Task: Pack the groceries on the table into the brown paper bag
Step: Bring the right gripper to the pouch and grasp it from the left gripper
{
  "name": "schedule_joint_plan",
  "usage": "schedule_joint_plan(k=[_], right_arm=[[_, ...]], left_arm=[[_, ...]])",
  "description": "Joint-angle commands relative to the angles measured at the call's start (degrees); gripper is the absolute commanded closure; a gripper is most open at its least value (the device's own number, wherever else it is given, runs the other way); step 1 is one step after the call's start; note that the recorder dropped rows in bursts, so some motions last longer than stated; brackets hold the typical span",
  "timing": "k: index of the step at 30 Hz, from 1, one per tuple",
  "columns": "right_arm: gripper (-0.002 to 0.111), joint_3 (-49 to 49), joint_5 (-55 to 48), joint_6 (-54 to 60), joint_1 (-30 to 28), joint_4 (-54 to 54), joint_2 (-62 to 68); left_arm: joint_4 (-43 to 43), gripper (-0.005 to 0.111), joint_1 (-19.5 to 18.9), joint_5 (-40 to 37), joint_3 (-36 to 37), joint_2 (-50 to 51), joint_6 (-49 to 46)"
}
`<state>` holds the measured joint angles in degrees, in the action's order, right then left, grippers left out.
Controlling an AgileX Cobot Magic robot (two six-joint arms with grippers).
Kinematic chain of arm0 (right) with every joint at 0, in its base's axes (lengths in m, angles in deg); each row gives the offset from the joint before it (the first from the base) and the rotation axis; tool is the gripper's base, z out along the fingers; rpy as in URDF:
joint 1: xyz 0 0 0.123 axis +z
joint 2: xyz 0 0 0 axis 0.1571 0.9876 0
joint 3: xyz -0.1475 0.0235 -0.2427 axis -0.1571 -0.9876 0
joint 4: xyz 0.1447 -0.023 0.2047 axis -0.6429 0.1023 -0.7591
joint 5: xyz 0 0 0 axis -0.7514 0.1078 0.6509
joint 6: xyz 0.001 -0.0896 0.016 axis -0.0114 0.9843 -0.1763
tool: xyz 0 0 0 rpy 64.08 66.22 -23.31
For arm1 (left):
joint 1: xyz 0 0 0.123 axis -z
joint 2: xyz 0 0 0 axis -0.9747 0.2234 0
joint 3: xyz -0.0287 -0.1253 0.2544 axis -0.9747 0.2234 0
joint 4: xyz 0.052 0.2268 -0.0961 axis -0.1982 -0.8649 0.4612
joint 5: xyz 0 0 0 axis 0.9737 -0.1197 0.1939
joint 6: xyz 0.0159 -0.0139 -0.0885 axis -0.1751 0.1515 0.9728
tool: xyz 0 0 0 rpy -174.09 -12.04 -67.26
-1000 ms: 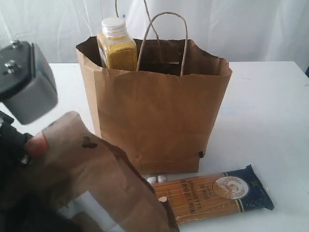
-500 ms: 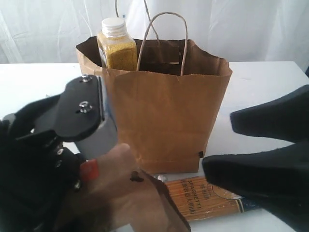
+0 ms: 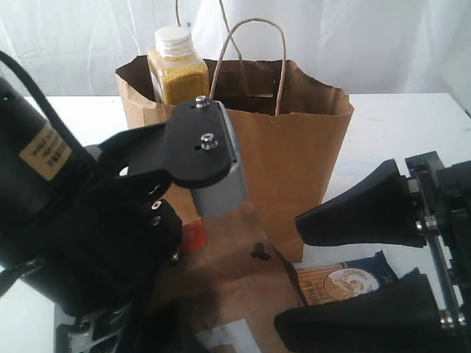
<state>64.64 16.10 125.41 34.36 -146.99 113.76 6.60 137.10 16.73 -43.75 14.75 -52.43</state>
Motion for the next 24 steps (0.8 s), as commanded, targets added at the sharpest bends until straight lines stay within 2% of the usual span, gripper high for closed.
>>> schedule_joint_plan(k=[1,24], right_arm=[[0.037,0.5,-0.6,2.0,0.3,-0.9,0.0],[0.037,0.5,-6.5,9.4,2.7,-3.8,11.6]], left_arm=[[1.3,0.107,0.1,-0.7,-1.4,-0.1,-0.1],[3.5,0.107,0.1,-0.6,-1.4,-0.2,-1.6]])
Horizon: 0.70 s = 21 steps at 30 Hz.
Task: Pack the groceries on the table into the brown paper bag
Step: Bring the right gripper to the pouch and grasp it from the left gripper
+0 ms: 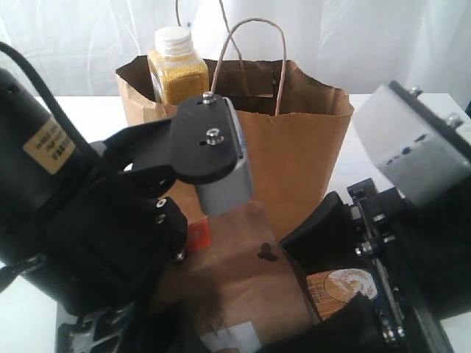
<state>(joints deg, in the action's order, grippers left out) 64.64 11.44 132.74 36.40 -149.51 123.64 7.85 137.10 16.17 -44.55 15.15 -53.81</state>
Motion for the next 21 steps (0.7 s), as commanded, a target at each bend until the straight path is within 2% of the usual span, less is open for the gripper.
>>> schedule_joint_plan(k=[1,7,9,11,13,18,20,21], right_arm=[[0.037,0.5,-1.8,2.2,1.1,-1.2,2.1],[0.037,0.5,-0.4,4.0,4.3,-1.2,6.0],[0.047,0.5,1.3,5.3,5.2,-1.2,7.1],[0.086,0.5,2.0,7.9,5.3,-1.2,7.2],[0.108,0.5,2.0,8.1,5.3,-1.2,7.2],[0.108,0.5,2.0,7.3,5.3,-1.5,7.2],[0.108,0.5,2.0,6.9,5.3,-1.5,7.2],[0.108,0.5,2.0,6.6,5.3,-1.5,7.2]], left_arm=[[2.2,0.107,0.1,0.2,-0.6,-0.6,-0.2],[2.2,0.107,0.1,1.2,-0.6,-0.6,-0.2],[2.2,0.107,0.1,1.4,-0.6,-1.1,-0.8],[2.2,0.107,0.1,1.4,-0.6,-1.9,-1.4],[2.0,0.107,0.1,1.2,-0.6,-2.8,-1.4],[1.0,0.107,0.1,-1.7,-0.6,-3.9,-1.4],[0.9,0.098,0.1,-2.5,-0.6,-3.9,-1.3],[0.6,0.089,0.1,-2.6,-0.6,-3.9,-1.1]])
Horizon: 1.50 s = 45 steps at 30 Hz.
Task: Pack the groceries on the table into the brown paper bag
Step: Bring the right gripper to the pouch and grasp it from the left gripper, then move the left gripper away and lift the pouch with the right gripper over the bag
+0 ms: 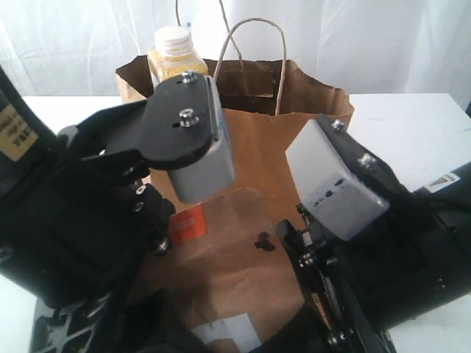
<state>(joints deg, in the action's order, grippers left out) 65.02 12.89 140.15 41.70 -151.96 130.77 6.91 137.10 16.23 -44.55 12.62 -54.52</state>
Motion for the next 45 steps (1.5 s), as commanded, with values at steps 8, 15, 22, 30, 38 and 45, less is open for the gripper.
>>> schedule_joint_plan(k=[8,15,22,30,38,45], right_arm=[[0.108,0.1,0.6,-1.5,0.0,1.0,0.1],[0.108,0.1,0.5,-3.9,0.0,2.3,0.1],[0.108,0.1,3.8,-5.4,0.0,3.2,-1.3],[0.108,0.1,9.2,-12.5,0.0,10.7,-5.4],[0.108,1.9,17.8,-27.1,0.0,18.8,-15.2],[0.108,7.5,23.7,-44.1,0.0,32.2,-23.2]], left_arm=[[-4.3,0.040,0.1,-2.9,-0.6,-1.4,6.7],[-9.7,0.046,0.1,-6.7,-0.6,-1.4,13.7],[-10.3,0.060,0.1,-6.1,-0.6,-3.8,14.5],[-19.2,0.085,0.1,-3.0,-0.6,-11.4,24.2],[-23.2,0.107,0.1,-2.0,-0.6,-16.8,28.1],[-23.2,0.107,0.1,-3.0,-0.6,-17.3,28.6]])
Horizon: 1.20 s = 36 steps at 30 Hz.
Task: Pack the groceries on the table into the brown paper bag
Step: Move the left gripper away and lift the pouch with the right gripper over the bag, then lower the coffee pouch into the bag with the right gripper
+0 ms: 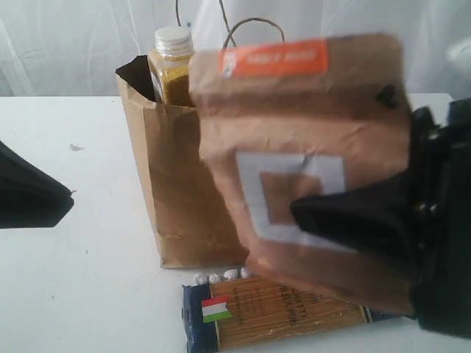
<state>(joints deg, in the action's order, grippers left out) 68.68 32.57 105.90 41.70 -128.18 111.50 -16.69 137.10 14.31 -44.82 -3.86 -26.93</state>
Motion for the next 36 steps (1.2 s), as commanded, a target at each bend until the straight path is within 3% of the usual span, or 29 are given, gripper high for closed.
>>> schedule_joint_plan(k=[1,6,10,27,36], right_arm=[[0.108,5.0,4.7,-13.9,0.0,11.8,-4.5],[0.108,10.4,7.6,-37.2,0.0,36.6,-5.0],[0.108,13.8,7.1,-47.7,0.0,47.3,-2.0],[0.108,24.1,13.3,-45.8,-0.2,51.5,19.6],[0.108,26.7,12.0,-46.1,-0.2,47.0,24.3]], left_arm=[[-0.1,0.107,0.1,-0.9,-0.3,-0.9,1.8],[-6.8,0.107,0.1,-1.3,-0.2,-0.9,8.5],[-15.1,0.107,0.1,-1.1,-0.2,-0.9,16.3],[-18.2,0.107,0.1,0.2,7.5,-0.9,18.4],[-18.2,0.107,0.1,3.3,7.8,-0.9,18.8]])
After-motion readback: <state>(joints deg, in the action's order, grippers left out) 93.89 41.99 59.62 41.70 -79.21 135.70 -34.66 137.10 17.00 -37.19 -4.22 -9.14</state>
